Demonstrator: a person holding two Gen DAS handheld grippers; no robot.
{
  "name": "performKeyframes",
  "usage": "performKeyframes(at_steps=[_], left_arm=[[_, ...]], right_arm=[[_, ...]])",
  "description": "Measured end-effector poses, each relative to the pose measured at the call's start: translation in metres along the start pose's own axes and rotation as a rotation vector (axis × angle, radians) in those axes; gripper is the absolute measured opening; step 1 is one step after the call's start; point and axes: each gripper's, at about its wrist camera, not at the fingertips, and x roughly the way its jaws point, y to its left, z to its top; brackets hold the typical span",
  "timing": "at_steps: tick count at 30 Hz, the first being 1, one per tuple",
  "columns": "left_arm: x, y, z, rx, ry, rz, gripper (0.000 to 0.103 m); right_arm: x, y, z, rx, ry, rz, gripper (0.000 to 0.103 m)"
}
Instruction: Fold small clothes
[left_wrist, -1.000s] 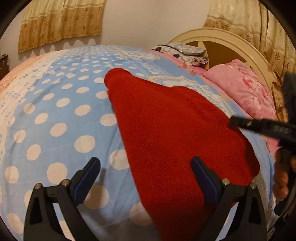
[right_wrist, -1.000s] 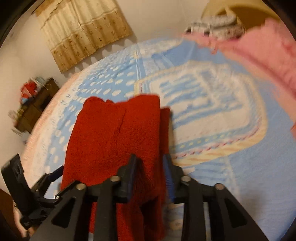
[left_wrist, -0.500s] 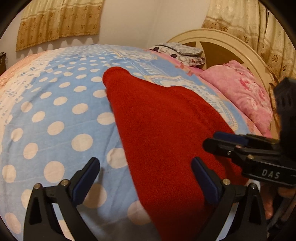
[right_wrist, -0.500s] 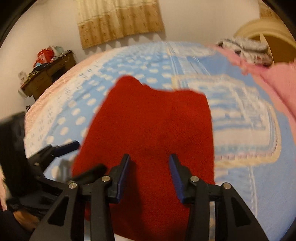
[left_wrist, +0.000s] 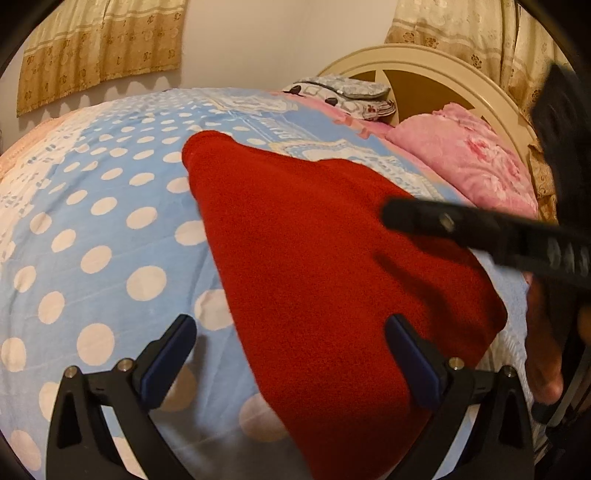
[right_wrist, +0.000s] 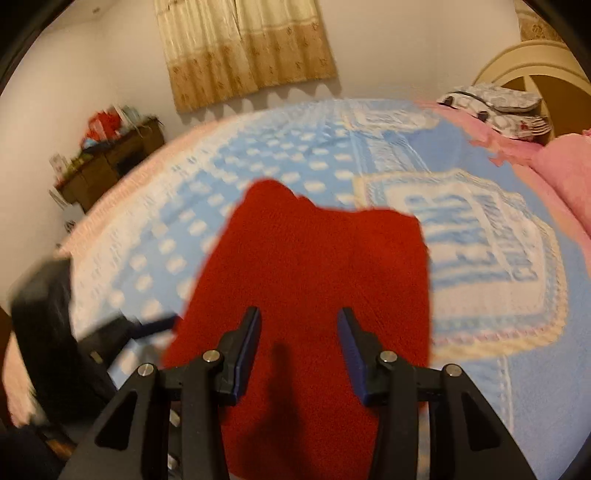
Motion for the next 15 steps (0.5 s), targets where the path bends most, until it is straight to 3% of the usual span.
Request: performKeyframes(at_steps=[5, 15], left_arm=[[0.0, -0.002, -0.001, 0.013, 0.002, 0.007, 0.103], [0.004, -0.005, -0.001, 0.036, 0.029, 0.009, 0.103]], right_arm=[[0.042, -0.026, 0.014, 0.083, 0.116, -0.024, 0.044], [0.039, -0.045, 0.008, 0.084, 0.087, 0.04, 0.041]])
